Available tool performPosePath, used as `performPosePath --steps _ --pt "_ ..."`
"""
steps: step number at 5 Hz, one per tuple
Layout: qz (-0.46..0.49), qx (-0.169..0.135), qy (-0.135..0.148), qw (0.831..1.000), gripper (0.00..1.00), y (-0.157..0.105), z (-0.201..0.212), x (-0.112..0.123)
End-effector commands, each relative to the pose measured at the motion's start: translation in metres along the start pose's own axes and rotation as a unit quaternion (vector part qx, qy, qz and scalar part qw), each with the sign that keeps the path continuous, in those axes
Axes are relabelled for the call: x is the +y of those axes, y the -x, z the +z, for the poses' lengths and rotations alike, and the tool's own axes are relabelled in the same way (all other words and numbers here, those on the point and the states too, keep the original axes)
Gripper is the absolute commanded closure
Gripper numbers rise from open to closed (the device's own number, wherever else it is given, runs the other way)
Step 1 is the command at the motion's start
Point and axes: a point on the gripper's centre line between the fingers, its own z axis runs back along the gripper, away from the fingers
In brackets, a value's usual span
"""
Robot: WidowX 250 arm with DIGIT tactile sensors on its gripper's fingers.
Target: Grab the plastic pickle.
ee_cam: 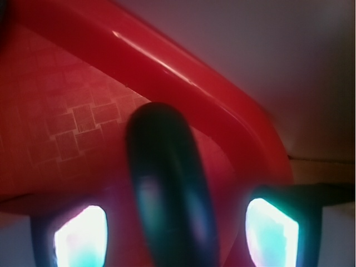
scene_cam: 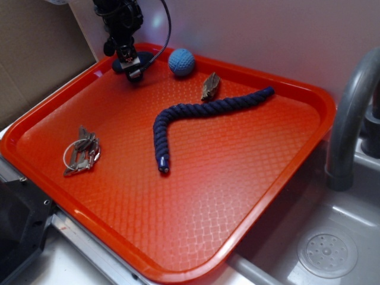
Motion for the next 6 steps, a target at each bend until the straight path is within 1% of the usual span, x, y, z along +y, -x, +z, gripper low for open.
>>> performPosePath --steps 1,2,4,5,6 --pt "-0.062 0.021 0.058 0.996 1.0 -0.005 -0.013 -0.028" --pt "-0.063 0.013 0.055 0.996 1.0 -0.004 -0.01 -0.031" --pt "-0.076 0.007 0.049 0.996 1.0 -0.002 -0.006 -0.039" --pt "-0.077 0.007 0.053 0.996 1.0 0.001 -0.001 -0.044" --pt "-0.083 0.009 0.065 0.994 1.0 0.017 0.018 -0.066"
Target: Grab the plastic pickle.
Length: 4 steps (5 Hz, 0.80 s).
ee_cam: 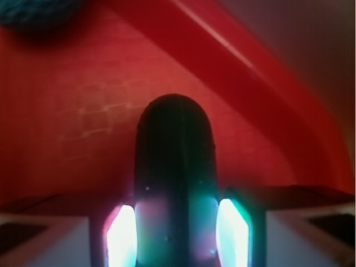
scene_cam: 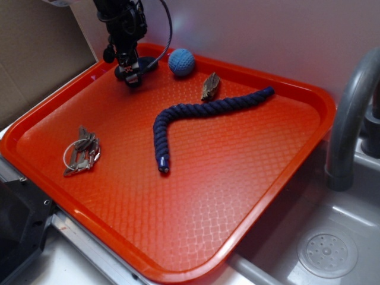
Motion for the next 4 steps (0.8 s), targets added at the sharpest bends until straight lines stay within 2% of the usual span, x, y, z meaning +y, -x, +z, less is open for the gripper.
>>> performPosePath --steps 1,2,3,4 --pt "-0.033 -0.016 0.051 0.998 1.0 0.025 0.075 -0.093" --pt "0.078 -0.067 0.058 0.993 1.0 0.014 0.132 -0.125" --pt "0.152 -0.101 0.1 0.978 1.0 0.015 0.184 -0.105" --pt "0.177 -0.083 0.114 0.974 1.0 0.009 0.232 -0.094"
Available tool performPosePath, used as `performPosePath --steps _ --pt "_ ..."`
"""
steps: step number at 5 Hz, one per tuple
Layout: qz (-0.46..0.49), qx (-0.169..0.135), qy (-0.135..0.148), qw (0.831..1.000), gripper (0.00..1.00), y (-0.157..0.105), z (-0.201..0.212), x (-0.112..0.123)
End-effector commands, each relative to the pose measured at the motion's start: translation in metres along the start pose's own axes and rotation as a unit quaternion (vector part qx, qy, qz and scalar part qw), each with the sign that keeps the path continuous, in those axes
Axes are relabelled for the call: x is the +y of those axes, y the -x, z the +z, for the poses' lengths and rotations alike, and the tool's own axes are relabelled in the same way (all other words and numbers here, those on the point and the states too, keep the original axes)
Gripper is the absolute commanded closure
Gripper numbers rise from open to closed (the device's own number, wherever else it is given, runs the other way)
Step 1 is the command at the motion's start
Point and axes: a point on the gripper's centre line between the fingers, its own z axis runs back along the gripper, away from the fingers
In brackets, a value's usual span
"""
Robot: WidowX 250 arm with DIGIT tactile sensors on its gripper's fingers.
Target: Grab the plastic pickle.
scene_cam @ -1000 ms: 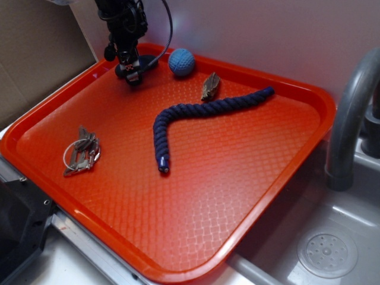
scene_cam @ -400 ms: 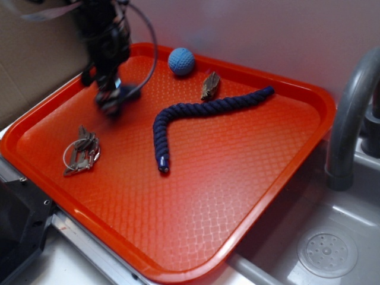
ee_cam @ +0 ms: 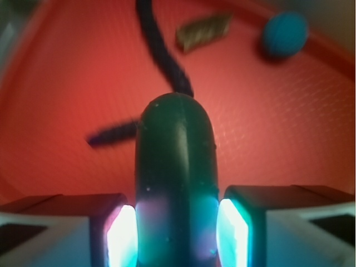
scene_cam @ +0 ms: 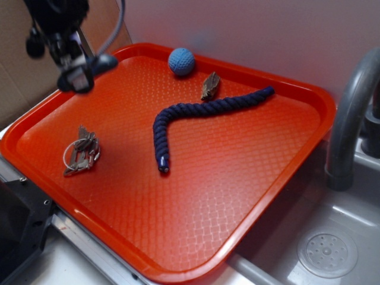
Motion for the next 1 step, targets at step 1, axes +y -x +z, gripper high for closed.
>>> performPosePath --steps 1 --pt "0.044 -0.003 0.005 0.999 1.0 -0.0351 0.0938 0.0018"
